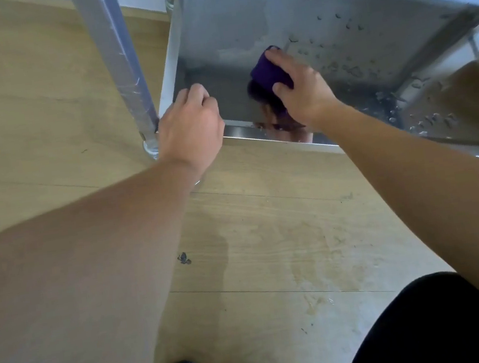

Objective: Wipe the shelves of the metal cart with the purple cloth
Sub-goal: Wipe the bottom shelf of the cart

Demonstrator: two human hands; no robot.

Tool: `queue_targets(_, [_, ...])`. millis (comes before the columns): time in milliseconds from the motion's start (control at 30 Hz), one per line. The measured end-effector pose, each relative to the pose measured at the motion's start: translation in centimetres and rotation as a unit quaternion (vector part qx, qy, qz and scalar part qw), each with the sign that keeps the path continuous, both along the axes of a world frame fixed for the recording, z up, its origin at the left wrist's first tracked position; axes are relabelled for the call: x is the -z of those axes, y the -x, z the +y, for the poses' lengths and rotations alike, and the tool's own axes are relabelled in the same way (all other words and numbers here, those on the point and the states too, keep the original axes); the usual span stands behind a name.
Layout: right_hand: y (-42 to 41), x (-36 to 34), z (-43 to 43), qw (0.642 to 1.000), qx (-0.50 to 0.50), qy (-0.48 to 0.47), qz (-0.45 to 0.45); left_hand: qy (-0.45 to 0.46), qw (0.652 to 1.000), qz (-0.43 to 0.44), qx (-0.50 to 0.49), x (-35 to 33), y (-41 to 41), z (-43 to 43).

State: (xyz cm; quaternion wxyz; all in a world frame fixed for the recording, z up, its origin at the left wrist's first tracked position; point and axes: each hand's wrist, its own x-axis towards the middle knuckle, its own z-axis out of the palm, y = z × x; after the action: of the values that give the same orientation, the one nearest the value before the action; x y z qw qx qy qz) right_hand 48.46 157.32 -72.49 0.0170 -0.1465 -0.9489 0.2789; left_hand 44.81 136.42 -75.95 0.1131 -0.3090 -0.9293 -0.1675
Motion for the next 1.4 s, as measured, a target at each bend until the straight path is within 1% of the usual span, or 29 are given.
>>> queue_targets(67, [-0.7, -0.3, -0.1, 0.999, -0.013, 0.037, -0.002, -0.013, 1.0, -0.019, -0.003, -0.2, 0.7, 1.1])
queue_targets(133, [-1.2, -0.2, -0.1, 0.998, -0.03, 0.049, 0.016, -0.023, 0.999, -0.043, 0.001, -0.4, 1.3, 2.2])
queue_targets(200, [-1.5, 0.1, 0.2, 0.998, -0.038, 0.028, 0.047, -0.024, 0.997, -0.067, -0.002, -0.5, 1.7, 3.1])
queue_targets(267, [-1.6, 0.3, 0.9, 0.998, -0.012, -0.016, 0.065, -0.028, 0.996, -0.087, -0.009, -0.6, 2.0, 4.0])
queue_targets(367, [-1.7, 0.3, 1.2, 0.997, 0.003, -0.066, 0.038, -0.023, 0.992, -0.126, -0.014, -1.0, 2.4, 5.4])
queue_targets(433, [-1.6, 0.1, 1.0, 0.997, 0.011, -0.058, 0.049, -0.035, 0.985, -0.17, -0.013, -1.1, 2.6, 6.5])
queue_targets(500, [-1.2, -0.3, 0.8, 0.996, 0.039, -0.027, 0.077, -0.086, 0.972, -0.216, -0.012, -1.3, 2.6, 7.1])
queue_targets(533, [-1.0, -0.5, 0.8, 0.995, 0.05, -0.01, 0.091, -0.138, 0.958, -0.252, -0.011, -1.4, 2.6, 7.3])
queue_targets(600, [-1.0, -0.7, 0.7, 0.992, 0.053, 0.023, 0.116, -0.244, 0.913, -0.327, -0.001, -2.0, 2.4, 7.4])
queue_targets(633, [-1.1, -0.8, 0.6, 0.99, 0.047, 0.035, 0.129, -0.278, 0.896, -0.347, 0.007, -2.3, 2.3, 7.4])
queue_targets(800, [-1.4, -1.2, 0.2, 0.98, 0.005, 0.089, 0.177, -0.358, 0.851, -0.385, 0.02, -3.6, 2.2, 7.3])
queue_targets(833, [-1.4, -1.4, 0.1, 0.979, 0.003, 0.103, 0.178, -0.375, 0.834, -0.405, 0.017, -3.9, 2.2, 7.2])
queue_targets(900, [-1.3, -1.7, 0.0, 0.975, 0.005, 0.133, 0.177, -0.41, 0.788, -0.46, 0.014, -4.5, 2.3, 7.2])
queue_targets(933, [-1.2, -1.8, 0.0, 0.974, 0.005, 0.143, 0.175, -0.417, 0.776, -0.474, 0.015, -4.7, 2.4, 7.2])
queue_targets(967, [-1.2, -1.8, 0.1, 0.974, 0.006, 0.143, 0.174, -0.412, 0.784, -0.465, 0.015, -5.1, 2.4, 7.1])
queue_targets(1000, [-1.2, -1.8, 0.3, 0.976, 0.009, 0.13, 0.177, -0.389, 0.816, -0.427, 0.012, -5.2, 2.6, 7.0])
queue_targets(1033, [-1.3, -1.9, 0.5, 0.977, 0.016, 0.102, 0.187, -0.353, 0.862, -0.363, 0.01, -5.4, 2.7, 6.8])
queue_targets(1067, [-1.4, -2.0, 0.8, 0.977, 0.026, 0.063, 0.201, -0.311, 0.908, -0.282, 0.013, -5.4, 2.9, 6.4])
queue_targets(1100, [-1.5, -2.1, 1.1, 0.975, 0.037, 0.02, 0.216, -0.274, 0.94, -0.203, 0.024, -5.3, 3.2, 6.0])
queue_targets(1133, [-1.6, -2.2, 1.4, 0.973, 0.044, -0.021, 0.227, -0.243, 0.959, -0.142, 0.037, -5.2, 3.4, 5.7])
queue_targets(1167, [-1.8, -2.2, 1.6, 0.972, 0.042, -0.059, 0.225, -0.215, 0.97, -0.106, 0.047, -5.0, 3.4, 5.3])
queue_targets(1200, [-1.9, -2.0, 1.8, 0.975, 0.031, -0.093, 0.199, -0.189, 0.976, -0.093, 0.054, -4.7, 3.3, 5.0])
queue_targets(1267, [-2.4, -1.5, 2.0, 0.984, -0.014, -0.16, 0.074, -0.142, 0.983, -0.104, 0.052, -3.7, 2.8, 4.3])
queue_targets(1300, [-2.6, -1.1, 1.9, 0.984, -0.041, -0.174, 0.006, -0.121, 0.985, -0.115, 0.042, -3.1, 2.5, 3.7])
queue_targets(1333, [-2.9, -0.7, 1.9, 0.983, -0.062, -0.171, -0.024, -0.104, 0.986, -0.125, 0.027, -2.4, 2.4, 3.0])
queue_targets(1367, [-2.9, -0.5, 1.7, 0.984, -0.071, -0.163, -0.015, -0.093, 0.987, -0.133, 0.01, -1.8, 2.2, 2.3])
queue_targets(1400, [-2.6, -0.4, 1.4, 0.984, -0.072, -0.161, 0.021, -0.088, 0.987, -0.135, -0.003, -1.2, 2.1, 1.5])
